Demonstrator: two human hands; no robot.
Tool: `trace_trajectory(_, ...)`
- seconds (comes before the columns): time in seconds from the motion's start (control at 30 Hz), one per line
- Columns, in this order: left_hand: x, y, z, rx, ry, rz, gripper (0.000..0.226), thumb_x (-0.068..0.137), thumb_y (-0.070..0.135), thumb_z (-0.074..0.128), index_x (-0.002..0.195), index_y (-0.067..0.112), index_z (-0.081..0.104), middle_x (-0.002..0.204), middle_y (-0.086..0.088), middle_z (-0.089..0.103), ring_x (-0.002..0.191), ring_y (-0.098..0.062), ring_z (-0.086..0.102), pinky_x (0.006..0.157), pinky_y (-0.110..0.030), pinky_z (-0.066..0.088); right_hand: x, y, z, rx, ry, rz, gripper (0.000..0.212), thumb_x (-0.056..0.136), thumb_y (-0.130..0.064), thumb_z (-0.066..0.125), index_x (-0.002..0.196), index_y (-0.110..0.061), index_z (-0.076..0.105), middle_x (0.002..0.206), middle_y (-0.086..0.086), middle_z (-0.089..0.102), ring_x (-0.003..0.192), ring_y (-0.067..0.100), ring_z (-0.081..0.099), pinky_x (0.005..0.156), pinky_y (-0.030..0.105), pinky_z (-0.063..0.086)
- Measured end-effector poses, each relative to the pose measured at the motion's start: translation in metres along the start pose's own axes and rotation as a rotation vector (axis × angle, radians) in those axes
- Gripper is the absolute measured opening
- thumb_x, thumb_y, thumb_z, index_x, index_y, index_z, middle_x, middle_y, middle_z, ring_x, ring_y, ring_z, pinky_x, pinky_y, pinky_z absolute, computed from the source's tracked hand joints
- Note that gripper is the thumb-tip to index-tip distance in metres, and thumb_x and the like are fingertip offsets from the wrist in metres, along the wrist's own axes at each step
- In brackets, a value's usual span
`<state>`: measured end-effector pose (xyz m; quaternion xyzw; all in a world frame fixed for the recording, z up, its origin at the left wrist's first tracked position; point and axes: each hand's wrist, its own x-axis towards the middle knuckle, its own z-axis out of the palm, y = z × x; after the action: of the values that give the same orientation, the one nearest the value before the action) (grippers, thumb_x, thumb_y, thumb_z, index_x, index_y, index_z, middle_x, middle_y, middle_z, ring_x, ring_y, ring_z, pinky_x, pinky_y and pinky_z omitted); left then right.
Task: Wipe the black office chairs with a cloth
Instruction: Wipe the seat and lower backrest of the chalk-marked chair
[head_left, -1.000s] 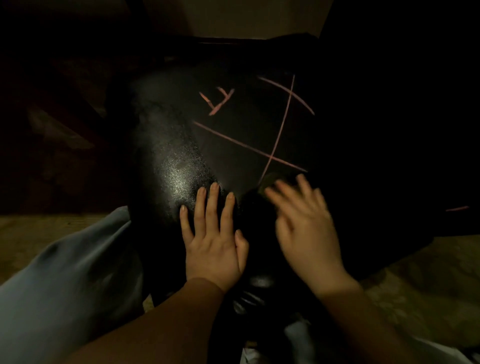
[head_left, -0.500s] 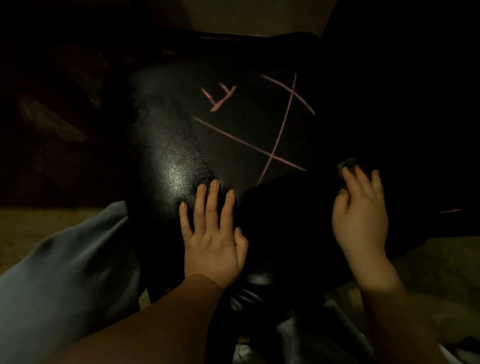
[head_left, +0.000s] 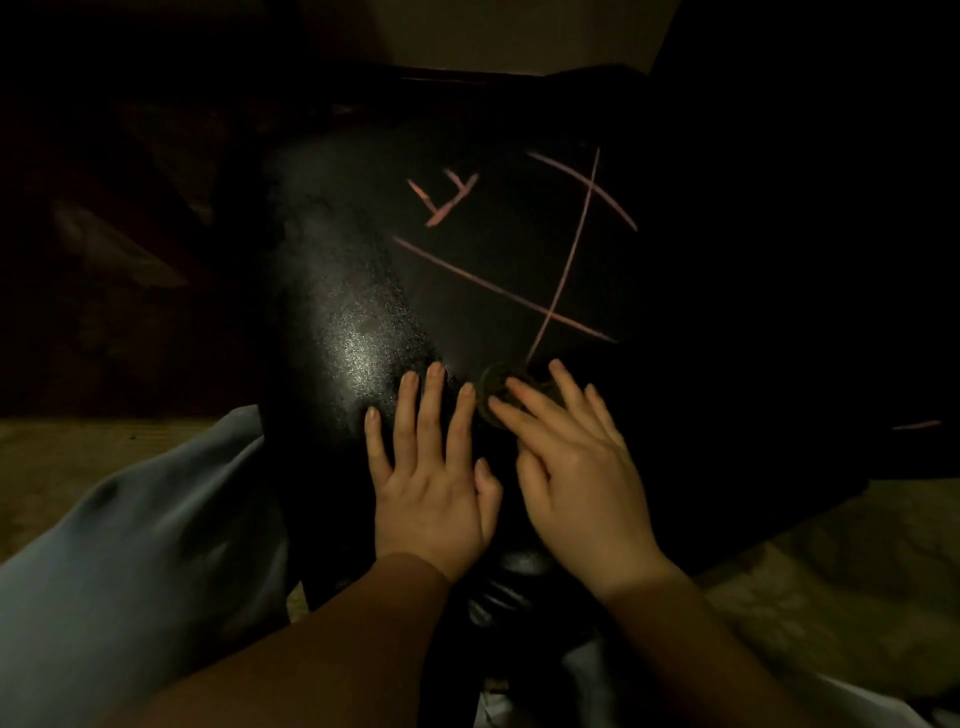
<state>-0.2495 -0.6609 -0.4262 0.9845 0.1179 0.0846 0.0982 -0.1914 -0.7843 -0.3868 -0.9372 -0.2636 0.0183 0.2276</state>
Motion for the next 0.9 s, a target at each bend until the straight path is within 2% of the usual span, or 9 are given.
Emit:
trace_trajectory(0.1,0.000,0.000,-0.001,-0.006,-0.010,-0.006,0.063,0.082,0.031,0.037,0.142,0.013,0.034,0.154,-0.017,0.030,0.144,-0.031,0.020,0.116,-0.054,0.008,0.008,0.026,-0.007,-0.007,0.036,0.126,0.048,0.087,-0.025,0.036,0.129,-0.024,0.062,0.139,-0.004,0.055,0.140,0.029,0.035,0.115,0.044,0.019)
trace_trajectory(0.23,0.000,0.001,-0.002,-0.036,-0.021,-0.010,0.062,0.084,0.032,0.036,0.143,0.014,0.031,0.155,-0.016,0.029,0.145,-0.030,0.018,0.117,-0.054,0.005,0.011,0.094,-0.038,-0.046,0.172,0.402,0.050,0.089,-0.028,0.035,0.130,-0.016,0.060,0.139,0.011,0.054,0.137,0.040,0.036,0.112,0.056,0.029)
trace_trajectory(0.3,0.000,0.001,-0.002,-0.037,-0.018,-0.008,0.062,0.084,0.032,0.035,0.143,0.013,0.032,0.154,-0.017,0.029,0.145,-0.030,0.018,0.117,-0.054,0.005,0.006,0.111,-0.054,-0.007,0.217,0.543,0.055,0.090,-0.032,0.033,0.136,-0.013,0.054,0.146,0.011,0.046,0.142,0.036,0.028,0.115,0.053,0.023)
trace_trajectory(0.37,0.000,0.001,-0.001,-0.038,-0.016,-0.009,0.062,0.084,0.032,0.035,0.143,0.013,0.032,0.154,-0.017,0.029,0.145,-0.030,0.018,0.117,-0.054,0.005,0.001,0.114,-0.060,0.037,0.210,0.603,0.060,0.089,-0.036,0.029,0.142,-0.013,0.046,0.152,0.008,0.037,0.146,0.029,0.019,0.119,0.047,0.017)
trace_trajectory(0.43,0.000,0.001,-0.001,-0.041,-0.018,-0.008,0.062,0.084,0.032,0.035,0.143,0.013,0.031,0.154,-0.017,0.029,0.145,-0.030,0.018,0.117,-0.054,0.005,0.002,0.109,-0.058,0.009,0.199,0.593,0.062,0.089,-0.037,0.028,0.143,-0.011,0.044,0.154,0.008,0.034,0.147,0.026,0.016,0.120,0.046,0.016)
trace_trajectory(0.53,0.001,0.001,-0.001,-0.040,-0.015,-0.008,0.062,0.084,0.032,0.036,0.143,0.013,0.032,0.155,-0.017,0.028,0.145,-0.030,0.017,0.117,-0.054,0.005,0.008,0.100,-0.049,-0.049,0.192,0.548,0.057,0.092,-0.035,0.032,0.139,-0.008,0.050,0.150,0.010,0.041,0.146,0.027,0.018,0.119,0.046,0.019)
trace_trajectory(0.67,0.000,0.001,-0.001,-0.036,-0.013,-0.012,0.062,0.083,0.032,0.036,0.143,0.014,0.033,0.154,-0.016,0.029,0.145,-0.030,0.018,0.117,-0.054,0.006,0.010,0.064,-0.027,0.012,0.118,0.281,0.051,0.092,-0.035,0.036,0.127,-0.008,0.062,0.138,0.012,0.055,0.140,0.034,0.031,0.116,0.047,0.023)
trace_trajectory(0.77,0.001,0.000,0.000,-0.023,-0.010,-0.011,0.063,0.082,0.032,0.037,0.142,0.014,0.035,0.154,-0.017,0.031,0.144,-0.030,0.021,0.116,-0.054,0.008,0.006,0.012,-0.003,0.086,-0.012,0.050,0.045,0.091,-0.031,0.039,0.126,-0.015,0.063,0.138,0.004,0.056,0.141,0.027,0.032,0.116,0.042,0.020)
trace_trajectory(0.9,0.001,0.000,0.001,-0.021,-0.006,-0.009,0.061,0.086,0.033,0.034,0.143,0.012,0.034,0.154,-0.016,0.030,0.143,-0.030,0.020,0.115,-0.053,0.007,-0.003,-0.012,0.008,0.091,-0.047,-0.034,0.044,0.091,-0.029,0.041,0.127,-0.015,0.063,0.139,-0.001,0.055,0.142,0.019,0.030,0.118,0.033,0.013)
